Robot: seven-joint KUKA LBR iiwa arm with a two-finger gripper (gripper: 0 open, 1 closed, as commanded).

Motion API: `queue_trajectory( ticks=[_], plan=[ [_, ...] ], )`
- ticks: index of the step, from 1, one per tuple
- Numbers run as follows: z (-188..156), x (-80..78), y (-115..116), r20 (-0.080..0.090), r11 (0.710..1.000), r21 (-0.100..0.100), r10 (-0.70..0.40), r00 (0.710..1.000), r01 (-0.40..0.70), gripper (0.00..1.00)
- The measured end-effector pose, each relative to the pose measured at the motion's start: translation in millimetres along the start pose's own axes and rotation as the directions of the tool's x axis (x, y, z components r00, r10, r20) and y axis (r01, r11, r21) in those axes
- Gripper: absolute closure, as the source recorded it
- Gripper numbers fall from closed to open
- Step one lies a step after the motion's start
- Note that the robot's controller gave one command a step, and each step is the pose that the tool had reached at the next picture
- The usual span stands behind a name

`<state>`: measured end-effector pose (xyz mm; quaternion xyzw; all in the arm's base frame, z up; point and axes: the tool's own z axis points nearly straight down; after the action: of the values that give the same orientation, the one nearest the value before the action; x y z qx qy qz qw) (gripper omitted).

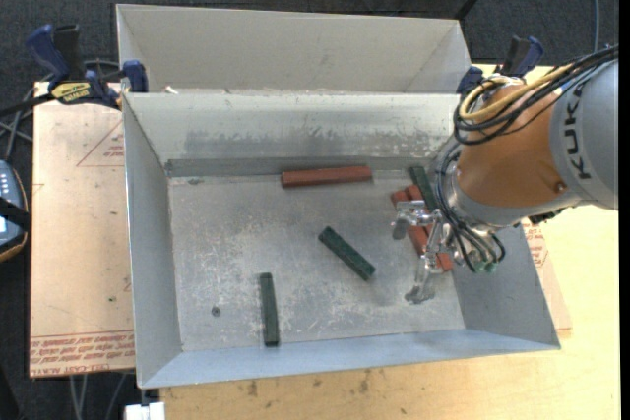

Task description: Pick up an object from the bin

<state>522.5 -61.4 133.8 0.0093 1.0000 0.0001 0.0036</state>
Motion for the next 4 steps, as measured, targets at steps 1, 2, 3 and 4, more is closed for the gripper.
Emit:
queue_trajectory(
  ticks=[1,2,3,4],
  plan=[
    [0,-27.4,41,-0.011,0.989,-0.002,-0.145,0.989,0.145,0.00],
    [-8,-31.4,53,-0.003,1.000,-0.001,-0.025,1.000,0.025,0.00],
    [65,-28.6,66,-0.006,1.000,-0.001,-0.025,1.000,0.025,0.00],
    [63,-37.7,64,-0.005,0.988,0.000,0.156,0.988,-0.156,1.00]
  ],
)
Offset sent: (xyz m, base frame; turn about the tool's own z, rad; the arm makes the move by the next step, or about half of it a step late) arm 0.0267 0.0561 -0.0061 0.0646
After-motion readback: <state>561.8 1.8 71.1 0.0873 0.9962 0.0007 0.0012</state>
